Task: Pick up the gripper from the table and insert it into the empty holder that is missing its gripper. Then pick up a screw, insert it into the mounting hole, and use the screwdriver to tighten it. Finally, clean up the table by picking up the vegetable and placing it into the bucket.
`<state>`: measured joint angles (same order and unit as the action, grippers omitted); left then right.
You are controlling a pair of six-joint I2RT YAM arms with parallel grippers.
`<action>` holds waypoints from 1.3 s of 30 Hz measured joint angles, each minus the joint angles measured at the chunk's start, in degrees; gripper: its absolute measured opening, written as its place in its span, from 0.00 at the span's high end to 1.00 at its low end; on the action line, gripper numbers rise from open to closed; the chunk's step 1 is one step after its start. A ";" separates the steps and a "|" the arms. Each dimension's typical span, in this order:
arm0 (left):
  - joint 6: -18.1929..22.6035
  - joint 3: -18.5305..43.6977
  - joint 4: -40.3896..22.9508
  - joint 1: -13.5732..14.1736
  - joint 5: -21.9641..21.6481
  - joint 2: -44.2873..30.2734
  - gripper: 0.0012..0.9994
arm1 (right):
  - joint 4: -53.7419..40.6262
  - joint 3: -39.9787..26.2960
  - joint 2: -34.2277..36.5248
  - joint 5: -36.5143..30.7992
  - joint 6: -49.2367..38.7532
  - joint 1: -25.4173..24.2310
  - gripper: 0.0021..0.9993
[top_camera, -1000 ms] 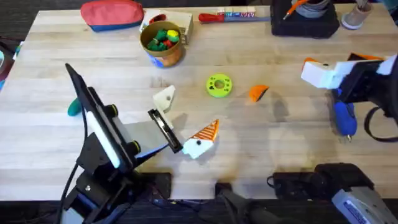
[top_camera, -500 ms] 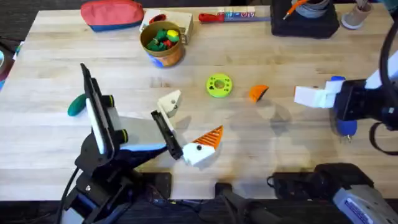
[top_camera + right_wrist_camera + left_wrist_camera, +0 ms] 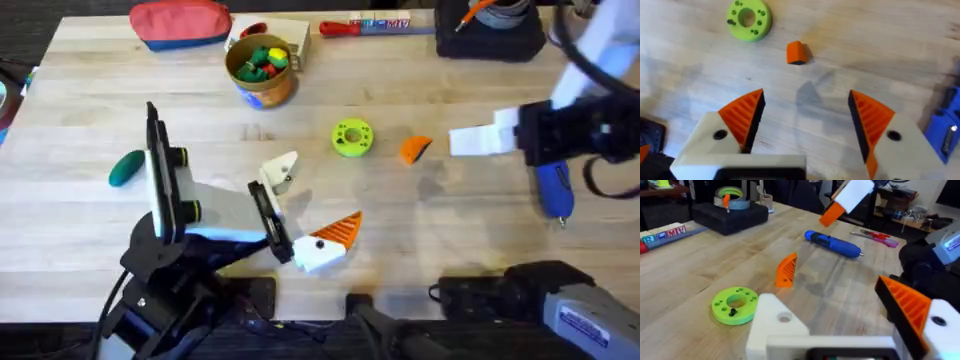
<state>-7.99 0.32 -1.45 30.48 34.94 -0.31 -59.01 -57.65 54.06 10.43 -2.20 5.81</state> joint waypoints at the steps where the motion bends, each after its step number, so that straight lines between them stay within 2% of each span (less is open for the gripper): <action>1: -0.04 0.00 0.00 0.00 0.00 -0.01 0.14 | 0.80 0.00 1.28 0.16 0.00 1.00 0.01; 8: -0.24 0.00 0.00 0.00 0.02 0.01 0.14 | 6.42 0.00 7.87 1.15 -4.42 7.92 0.01; 11: -0.24 0.00 0.00 0.00 0.02 0.01 0.14 | 7.54 -0.07 11.61 -0.32 -6.51 11.23 0.01; 12: -0.24 0.00 0.00 0.00 0.02 -0.01 0.14 | 8.30 -0.07 15.99 -2.47 -7.75 13.35 0.01; 15: -0.26 0.00 0.00 0.00 0.02 0.01 0.14 | 9.34 -0.07 19.69 -4.30 -9.23 13.75 0.01; 25: -0.26 0.00 -0.02 0.00 0.00 0.01 0.14 | 12.42 -0.07 27.44 -7.30 -12.06 13.78 0.29; 29: -0.26 0.00 0.00 0.00 0.00 0.01 0.14 | 12.53 -0.07 30.04 -7.68 -12.55 13.78 0.53; 32: -0.26 0.00 0.00 0.00 0.00 -0.01 0.14 | 12.83 -0.07 30.93 -7.81 -12.66 13.78 0.58; 39: -0.30 0.00 0.00 0.00 -0.02 -0.01 0.14 | 13.56 -0.07 30.93 -7.84 -12.66 13.78 0.59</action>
<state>-8.29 0.32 -1.45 30.48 34.92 -0.32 -45.45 -57.71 84.99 2.59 -14.85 19.59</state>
